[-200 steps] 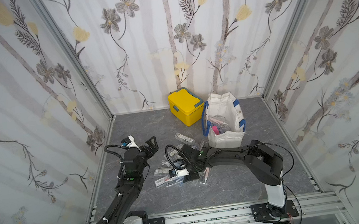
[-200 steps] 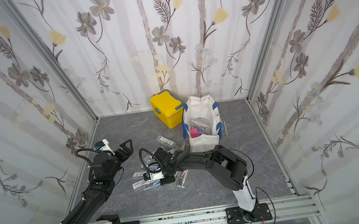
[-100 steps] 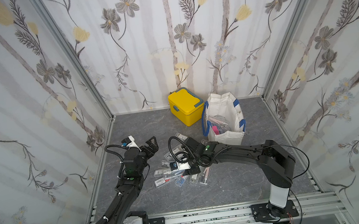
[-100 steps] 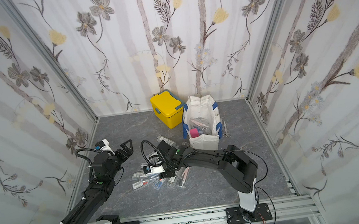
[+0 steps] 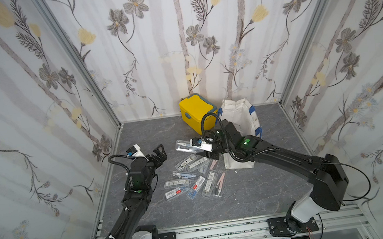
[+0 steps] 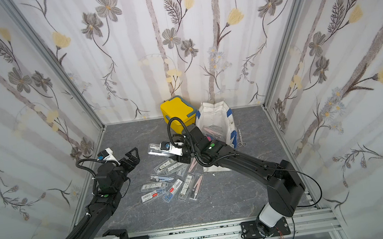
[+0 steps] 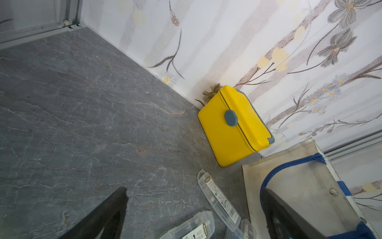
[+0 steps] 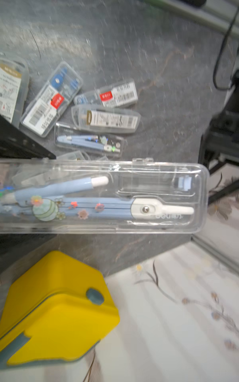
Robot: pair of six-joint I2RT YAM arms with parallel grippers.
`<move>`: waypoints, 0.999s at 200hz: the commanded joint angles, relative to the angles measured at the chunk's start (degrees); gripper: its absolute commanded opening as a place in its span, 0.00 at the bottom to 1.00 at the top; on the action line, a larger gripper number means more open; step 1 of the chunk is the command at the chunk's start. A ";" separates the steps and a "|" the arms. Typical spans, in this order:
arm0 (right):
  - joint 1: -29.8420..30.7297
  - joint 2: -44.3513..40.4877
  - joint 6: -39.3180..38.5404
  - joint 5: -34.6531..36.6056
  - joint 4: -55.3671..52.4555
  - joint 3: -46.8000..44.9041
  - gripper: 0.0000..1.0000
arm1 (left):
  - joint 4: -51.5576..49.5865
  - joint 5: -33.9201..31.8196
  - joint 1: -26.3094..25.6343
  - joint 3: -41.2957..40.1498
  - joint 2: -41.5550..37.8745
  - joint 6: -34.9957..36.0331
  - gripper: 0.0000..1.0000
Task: Put the compass set into the canvas bag
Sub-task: Pick up the compass set at the center of the board, then place the compass set in the canvas bag.
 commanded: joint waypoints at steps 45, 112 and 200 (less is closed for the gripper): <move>-11.67 -2.84 11.58 13.29 8.28 3.87 0.41 | 2.83 1.06 0.05 -0.77 0.84 -1.13 1.00; -22.55 -3.27 19.61 18.67 1.79 -0.97 0.41 | 9.42 5.56 0.03 -0.56 2.26 -1.35 1.00; -23.72 13.35 20.29 22.19 -14.86 9.55 0.42 | 16.78 14.77 -0.16 0.00 6.77 -3.64 1.00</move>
